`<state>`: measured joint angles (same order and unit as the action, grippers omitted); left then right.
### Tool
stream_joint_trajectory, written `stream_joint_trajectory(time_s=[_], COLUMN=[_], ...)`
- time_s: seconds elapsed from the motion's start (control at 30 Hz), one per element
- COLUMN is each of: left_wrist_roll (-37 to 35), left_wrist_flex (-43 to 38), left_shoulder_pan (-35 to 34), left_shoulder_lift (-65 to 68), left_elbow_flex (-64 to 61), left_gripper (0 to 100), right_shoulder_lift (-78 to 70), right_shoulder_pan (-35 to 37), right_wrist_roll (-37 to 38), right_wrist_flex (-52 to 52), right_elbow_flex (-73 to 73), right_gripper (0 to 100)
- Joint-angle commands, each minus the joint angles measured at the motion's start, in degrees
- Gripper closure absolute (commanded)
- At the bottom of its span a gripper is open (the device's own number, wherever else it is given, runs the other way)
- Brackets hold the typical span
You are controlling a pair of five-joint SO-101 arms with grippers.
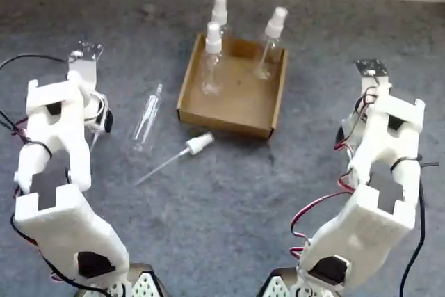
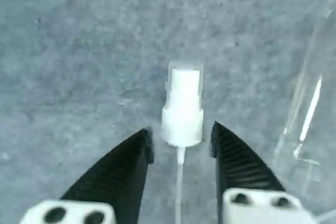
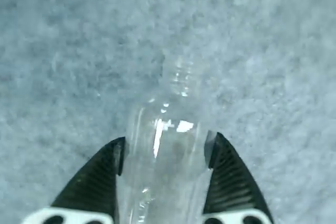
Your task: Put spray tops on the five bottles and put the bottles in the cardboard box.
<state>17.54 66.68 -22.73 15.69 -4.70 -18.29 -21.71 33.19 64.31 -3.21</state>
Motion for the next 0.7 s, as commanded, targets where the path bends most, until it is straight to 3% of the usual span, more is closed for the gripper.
stream_joint_trajectory(time_s=[0.0,0.23,0.5,0.67], left_wrist_roll=[-0.53,-0.44,-0.62,-0.53], left_wrist_flex=[4.31,4.48,-4.75,-5.63], left_shoulder_pan=[-0.75,-0.22,0.66,0.48], left_shoulder_lift=[-0.04,2.42,12.7,11.21], left_elbow_flex=[7.6,8.48,8.66,8.66], left_gripper=[83,83,83,96], right_shoulder_lift=[0.4,0.31,0.31,0.31], right_shoulder_pan=[-0.66,-0.92,-0.92,-0.92], right_wrist_roll=[2.37,4.66,4.66,4.66], right_wrist_flex=[1.45,1.27,1.27,1.54], right_elbow_flex=[3.03,3.03,3.03,3.03], right_gripper=[92.5,87.1,87.1,87.1])
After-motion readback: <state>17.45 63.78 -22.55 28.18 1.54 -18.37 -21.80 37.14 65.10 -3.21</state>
